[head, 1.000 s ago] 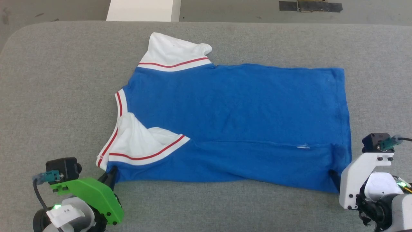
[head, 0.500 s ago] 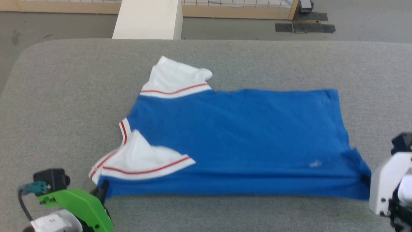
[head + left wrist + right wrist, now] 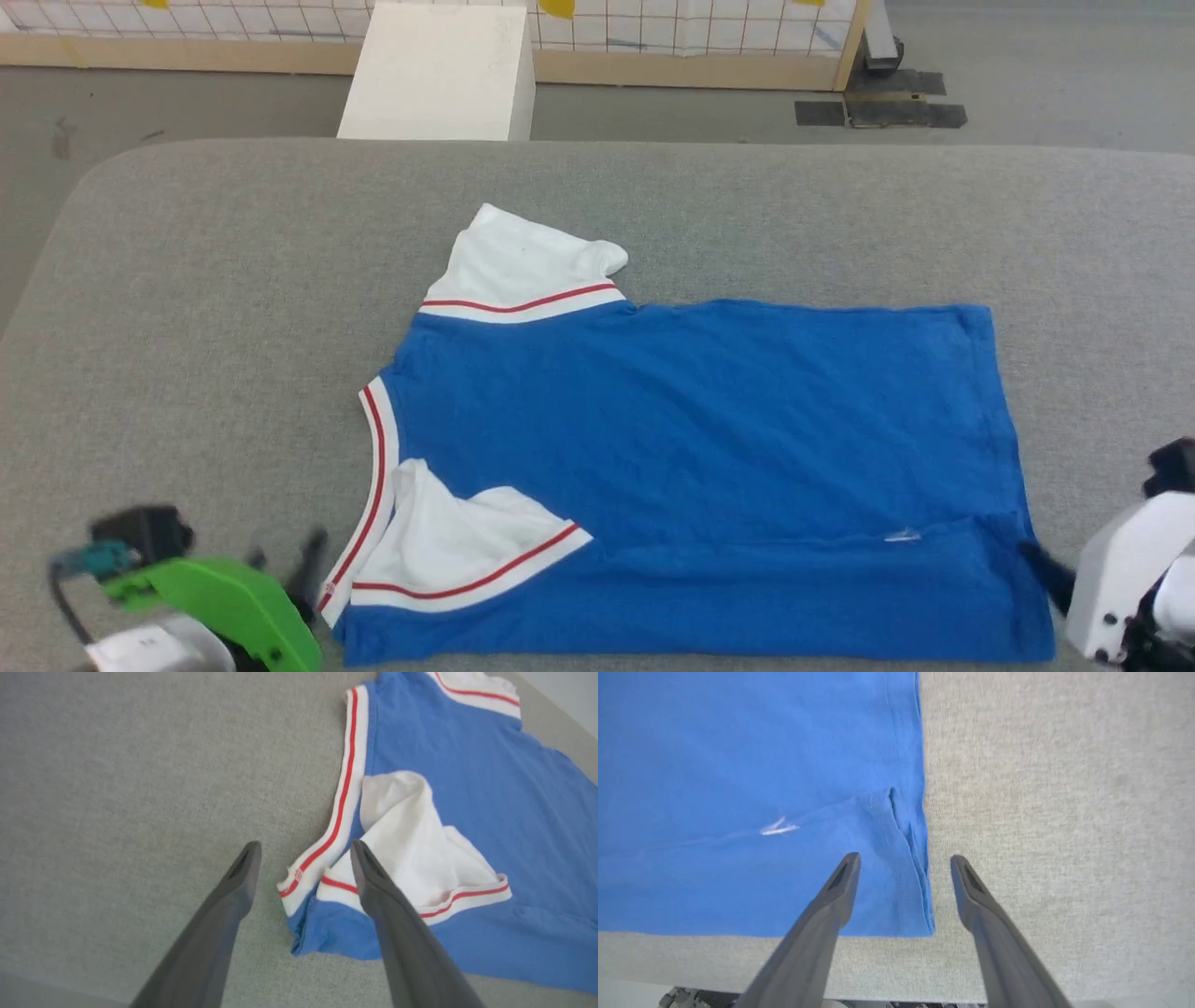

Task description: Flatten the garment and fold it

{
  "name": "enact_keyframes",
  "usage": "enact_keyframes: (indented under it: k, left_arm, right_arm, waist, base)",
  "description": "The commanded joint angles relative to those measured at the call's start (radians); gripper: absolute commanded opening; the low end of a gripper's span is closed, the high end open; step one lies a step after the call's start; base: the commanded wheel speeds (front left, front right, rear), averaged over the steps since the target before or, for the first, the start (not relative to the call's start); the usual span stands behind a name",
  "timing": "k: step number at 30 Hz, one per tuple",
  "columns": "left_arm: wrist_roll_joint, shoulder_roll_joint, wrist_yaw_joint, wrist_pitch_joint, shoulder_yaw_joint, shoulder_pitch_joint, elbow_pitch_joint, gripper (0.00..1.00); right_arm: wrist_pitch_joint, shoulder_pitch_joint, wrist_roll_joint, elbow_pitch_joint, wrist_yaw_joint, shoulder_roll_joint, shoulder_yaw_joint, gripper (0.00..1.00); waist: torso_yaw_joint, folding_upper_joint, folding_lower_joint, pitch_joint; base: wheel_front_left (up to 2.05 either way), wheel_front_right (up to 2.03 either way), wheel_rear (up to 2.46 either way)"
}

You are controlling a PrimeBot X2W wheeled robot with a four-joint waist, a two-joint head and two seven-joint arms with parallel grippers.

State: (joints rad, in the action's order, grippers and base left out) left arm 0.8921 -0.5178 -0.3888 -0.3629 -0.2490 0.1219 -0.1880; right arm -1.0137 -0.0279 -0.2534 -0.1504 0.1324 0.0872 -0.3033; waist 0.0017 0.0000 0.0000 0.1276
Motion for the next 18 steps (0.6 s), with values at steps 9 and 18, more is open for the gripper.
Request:
enact_keyframes:
  k: [9,18]
  left_arm:
    - [-0.169,-0.017,0.116,0.276,0.030,-0.277,0.021,1.00]
    - [-0.201,0.060,0.271,0.284,-0.075,-0.676,0.330,1.00]
  right_arm:
    - [0.188,0.179,-0.012,-0.058,-0.002,-0.001,-0.026,1.00]
    - [0.211,0.369,0.016,-0.004,-0.002,0.014,0.000,1.00]
  waist:
    - [-0.008,0.0000,0.0000,0.020]
    - [-0.013,0.0000,0.0000,0.163]
  base:
    - [0.00,0.00,0.00]
    - [0.00,0.00,0.00]
